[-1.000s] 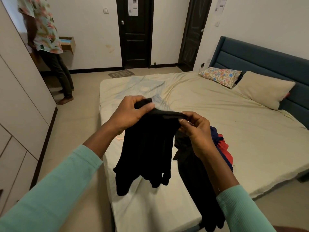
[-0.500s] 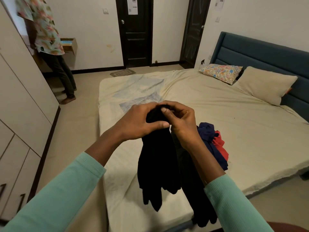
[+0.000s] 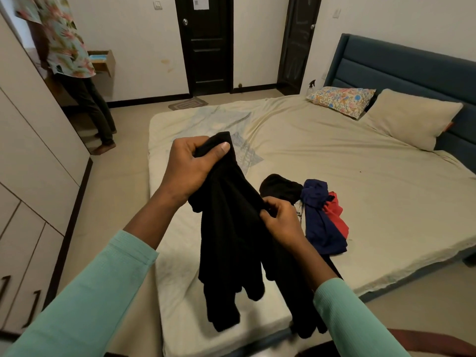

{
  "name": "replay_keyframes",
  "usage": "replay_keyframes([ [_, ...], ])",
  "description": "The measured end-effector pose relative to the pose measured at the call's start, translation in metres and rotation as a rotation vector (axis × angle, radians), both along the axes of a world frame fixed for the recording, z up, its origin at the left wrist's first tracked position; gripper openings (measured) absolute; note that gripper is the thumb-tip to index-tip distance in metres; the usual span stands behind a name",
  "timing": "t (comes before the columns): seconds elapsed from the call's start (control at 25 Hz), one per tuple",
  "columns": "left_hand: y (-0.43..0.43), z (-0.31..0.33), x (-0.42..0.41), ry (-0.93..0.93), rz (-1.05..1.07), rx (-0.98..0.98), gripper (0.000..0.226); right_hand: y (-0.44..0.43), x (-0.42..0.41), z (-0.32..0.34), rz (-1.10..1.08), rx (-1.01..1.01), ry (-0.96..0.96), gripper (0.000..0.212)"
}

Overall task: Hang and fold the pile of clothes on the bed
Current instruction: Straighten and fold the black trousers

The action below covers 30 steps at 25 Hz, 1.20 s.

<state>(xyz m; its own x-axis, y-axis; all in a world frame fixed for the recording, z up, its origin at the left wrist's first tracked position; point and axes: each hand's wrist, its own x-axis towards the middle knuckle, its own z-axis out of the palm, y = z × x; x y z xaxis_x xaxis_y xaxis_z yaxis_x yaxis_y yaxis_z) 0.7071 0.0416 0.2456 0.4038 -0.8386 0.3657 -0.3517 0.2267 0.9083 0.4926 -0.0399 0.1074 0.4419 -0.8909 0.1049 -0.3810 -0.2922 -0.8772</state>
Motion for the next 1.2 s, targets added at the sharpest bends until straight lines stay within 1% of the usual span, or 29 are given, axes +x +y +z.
replay_keyframes([
  [0.12, 0.0, 0.003, -0.006, 0.135, 0.064, -0.082, 0.026, -0.01, -0.002, -0.021, -0.015, -0.052, 0.232, 0.023],
  [0.16, 0.0, 0.003, -0.009, 0.186, 0.072, -0.109, 0.027, -0.012, -0.001, -0.028, -0.056, -0.057, 0.268, 0.023],
  [0.2, 0.0, 0.003, -0.011, 0.239, 0.075, -0.14, 0.028, -0.014, 0.002, -0.034, -0.109, -0.043, 0.268, 0.022],
  [0.24, -0.001, 0.001, -0.012, 0.287, 0.081, -0.174, 0.029, -0.017, 0.005, -0.037, -0.157, -0.013, 0.225, 0.018],
  [0.28, -0.002, -0.002, -0.01, 0.303, 0.102, -0.199, 0.029, -0.019, 0.01, -0.034, -0.194, 0.031, 0.13, 0.016],
  [0.32, -0.004, -0.006, -0.006, 0.277, 0.13, -0.203, 0.028, -0.022, 0.015, -0.031, -0.211, 0.073, 0.003, 0.02],
  [0.36, -0.007, -0.013, 0.002, 0.209, 0.146, -0.166, 0.026, -0.024, 0.02, -0.024, -0.202, 0.109, -0.109, 0.021],
  [0.4, -0.01, -0.021, 0.011, 0.124, 0.125, -0.085, 0.023, -0.027, 0.024, -0.014, -0.161, 0.128, -0.184, 0.02],
  [0.44, -0.011, -0.031, 0.019, 0.047, 0.051, 0.034, 0.022, -0.027, 0.029, -0.001, -0.086, 0.134, -0.214, 0.024],
  [0.52, -0.01, -0.052, 0.025, -0.052, -0.196, 0.306, 0.04, -0.024, 0.04, 0.027, 0.121, 0.159, -0.22, 0.031],
  [0.56, -0.01, -0.063, 0.025, -0.095, -0.3, 0.411, 0.043, -0.021, 0.045, 0.041, 0.219, 0.167, -0.208, 0.032],
  [0.6, -0.01, -0.072, 0.022, -0.13, -0.363, 0.467, 0.036, -0.019, 0.051, 0.052, 0.295, 0.16, -0.186, 0.031],
  [0.64, -0.01, -0.08, 0.021, -0.151, -0.375, 0.476, 0.022, -0.018, 0.056, 0.061, 0.34, 0.143, -0.176, 0.03],
  [0.68, -0.011, -0.084, 0.021, -0.139, -0.353, 0.461, 0.012, -0.017, 0.061, 0.067, 0.34, 0.123, -0.181, 0.029],
  [0.72, -0.011, -0.087, 0.023, -0.09, -0.312, 0.432, 0.012, -0.017, 0.064, 0.068, 0.283, 0.105, -0.206, 0.027],
  [0.76, -0.011, -0.088, 0.027, -0.016, -0.262, 0.401, 0.012, -0.018, 0.064, 0.068, 0.167, 0.099, -0.246, 0.026],
  [0.84, -0.01, -0.089, 0.035, 0.126, -0.192, 0.337, 0.009, -0.02, 0.054, 0.057, -0.128, 0.145, -0.327, 0.023],
  [0.92, -0.007, -0.087, 0.042, 0.206, -0.179, 0.296, 0.01, -0.014, 0.04, 0.039, -0.315, 0.313, -0.343, 0.027],
  [1.0, -0.006, -0.084, 0.045, 0.25, -0.178, 0.285, 0.014, 0.0, 0.034, 0.017, -0.393, 0.581, -0.302, 0.031],
  [1.04, -0.006, -0.084, 0.047, 0.272, -0.176, 0.278, 0.016, 0.008, 0.035, 0.008, -0.408, 0.728, -0.296, 0.035],
  [1.12, -0.007, -0.082, 0.048, 0.301, -0.168, 0.274, 0.017, 0.021, 0.042, -0.005, -0.373, 0.993, -0.337, 0.052],
  [1.16, -0.008, -0.082, 0.049, 0.301, -0.161, 0.275, 0.016, 0.027, 0.047, -0.008, -0.339, 1.082, -0.377, 0.061],
  [1.2, -0.01, -0.083, 0.049, 0.293, -0.155, 0.276, 0.015, 0.032, 0.052, -0.01, -0.315, 1.129, -0.413, 0.068],
])
